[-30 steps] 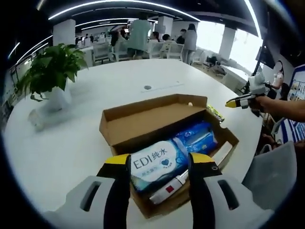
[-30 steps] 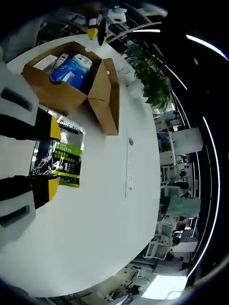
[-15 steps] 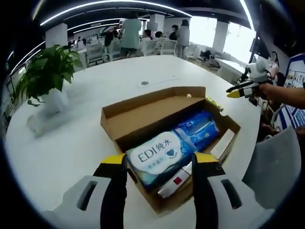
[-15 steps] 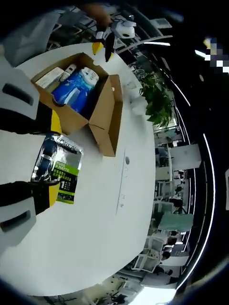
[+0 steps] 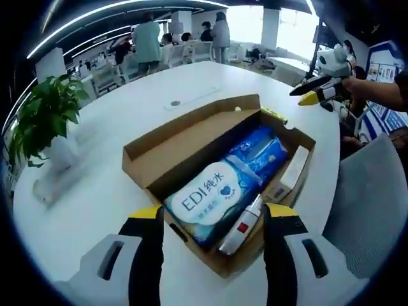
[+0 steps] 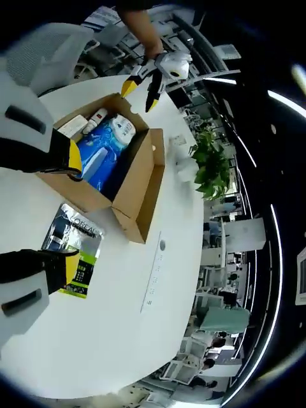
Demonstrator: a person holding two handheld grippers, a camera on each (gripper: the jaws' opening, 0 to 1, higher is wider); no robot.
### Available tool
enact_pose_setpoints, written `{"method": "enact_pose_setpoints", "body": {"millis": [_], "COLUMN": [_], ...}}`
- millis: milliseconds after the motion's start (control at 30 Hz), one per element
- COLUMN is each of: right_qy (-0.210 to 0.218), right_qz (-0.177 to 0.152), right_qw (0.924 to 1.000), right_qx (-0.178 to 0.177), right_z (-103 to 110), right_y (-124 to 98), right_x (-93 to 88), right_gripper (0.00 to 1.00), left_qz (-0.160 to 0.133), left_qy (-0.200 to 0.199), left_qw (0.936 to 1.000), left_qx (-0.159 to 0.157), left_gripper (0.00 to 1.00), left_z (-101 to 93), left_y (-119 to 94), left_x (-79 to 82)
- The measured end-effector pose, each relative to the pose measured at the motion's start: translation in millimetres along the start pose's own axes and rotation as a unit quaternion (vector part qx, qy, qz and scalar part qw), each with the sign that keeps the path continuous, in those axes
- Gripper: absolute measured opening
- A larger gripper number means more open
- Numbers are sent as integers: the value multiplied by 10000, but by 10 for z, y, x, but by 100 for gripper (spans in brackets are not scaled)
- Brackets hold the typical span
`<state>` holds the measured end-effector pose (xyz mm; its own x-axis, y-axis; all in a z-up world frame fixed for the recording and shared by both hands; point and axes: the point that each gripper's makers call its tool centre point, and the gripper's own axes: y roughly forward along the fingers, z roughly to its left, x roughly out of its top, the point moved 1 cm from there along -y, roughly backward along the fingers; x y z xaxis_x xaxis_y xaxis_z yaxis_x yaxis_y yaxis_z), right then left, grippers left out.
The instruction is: Operate the shoe box by opening the lid, removing the specified soft item, and placing it in the target area until the item is outside and the box remains undamaged.
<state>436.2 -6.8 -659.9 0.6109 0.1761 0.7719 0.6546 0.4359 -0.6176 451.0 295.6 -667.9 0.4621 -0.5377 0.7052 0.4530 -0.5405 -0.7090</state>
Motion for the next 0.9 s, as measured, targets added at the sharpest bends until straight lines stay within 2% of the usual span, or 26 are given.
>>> {"method": "enact_pose_setpoints", "body": {"millis": [400,600,900], "right_qy": [-380,-669,-1075], "right_qz": [9,85,68], "right_qw": [9982,9943,9874], "right_qx": [461,822,1161], "right_z": [319,523,756], "right_y": [45,109,234], "right_x": [144,179,262], "right_gripper": [52,53,63], "left_qz": [211,371,543], "left_qy": [501,853,1221], "left_qw": [9982,9951,9895], "left_qx": [-251,-332,-548], "left_gripper": [71,75,78], "left_z": [-31,11,-52], "left_y": [23,63,141], "left_x": [-23,-66,-67]}}
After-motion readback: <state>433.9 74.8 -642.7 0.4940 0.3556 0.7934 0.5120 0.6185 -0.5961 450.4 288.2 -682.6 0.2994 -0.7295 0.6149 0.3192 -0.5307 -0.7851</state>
